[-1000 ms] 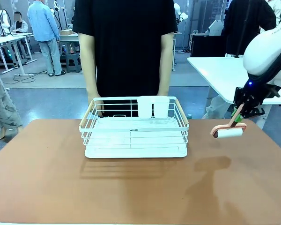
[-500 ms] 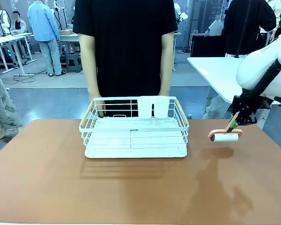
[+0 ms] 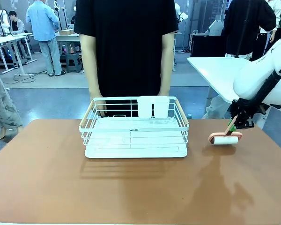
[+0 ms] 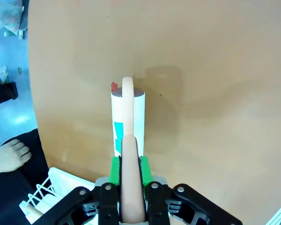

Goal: Clean the table.
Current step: Place the Lint Roller down when the Dish drying rack is positioned in the middle of the table.

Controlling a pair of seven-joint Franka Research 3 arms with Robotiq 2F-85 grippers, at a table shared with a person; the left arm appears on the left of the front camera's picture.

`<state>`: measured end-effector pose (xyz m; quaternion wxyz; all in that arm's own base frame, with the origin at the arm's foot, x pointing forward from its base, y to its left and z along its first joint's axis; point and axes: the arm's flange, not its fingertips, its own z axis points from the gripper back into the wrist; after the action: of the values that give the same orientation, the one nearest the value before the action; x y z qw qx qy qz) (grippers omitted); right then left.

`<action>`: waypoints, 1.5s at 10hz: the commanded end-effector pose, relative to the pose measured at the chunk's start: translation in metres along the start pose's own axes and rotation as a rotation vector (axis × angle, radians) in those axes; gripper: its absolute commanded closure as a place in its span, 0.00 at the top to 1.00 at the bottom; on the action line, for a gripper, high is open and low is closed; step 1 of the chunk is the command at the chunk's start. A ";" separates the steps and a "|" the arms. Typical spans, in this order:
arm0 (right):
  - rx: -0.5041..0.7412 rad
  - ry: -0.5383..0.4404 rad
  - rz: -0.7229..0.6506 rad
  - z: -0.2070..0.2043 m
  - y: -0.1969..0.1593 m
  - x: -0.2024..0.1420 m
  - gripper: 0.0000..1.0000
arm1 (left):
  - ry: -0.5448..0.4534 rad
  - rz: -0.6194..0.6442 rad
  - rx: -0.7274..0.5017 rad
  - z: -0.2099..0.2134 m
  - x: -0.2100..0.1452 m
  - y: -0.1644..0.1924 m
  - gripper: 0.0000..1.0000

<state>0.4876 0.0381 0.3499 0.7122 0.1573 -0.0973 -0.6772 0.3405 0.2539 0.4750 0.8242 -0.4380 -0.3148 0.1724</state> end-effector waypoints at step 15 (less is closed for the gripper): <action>-0.184 -0.076 -0.071 0.080 -0.017 -0.034 1.00 | -0.011 0.001 -0.031 0.002 0.001 0.000 1.00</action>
<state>0.4376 0.0590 0.4186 0.7096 0.0755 -0.0581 -0.6982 0.3404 0.2540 0.4750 0.8242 -0.4380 -0.3148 0.1725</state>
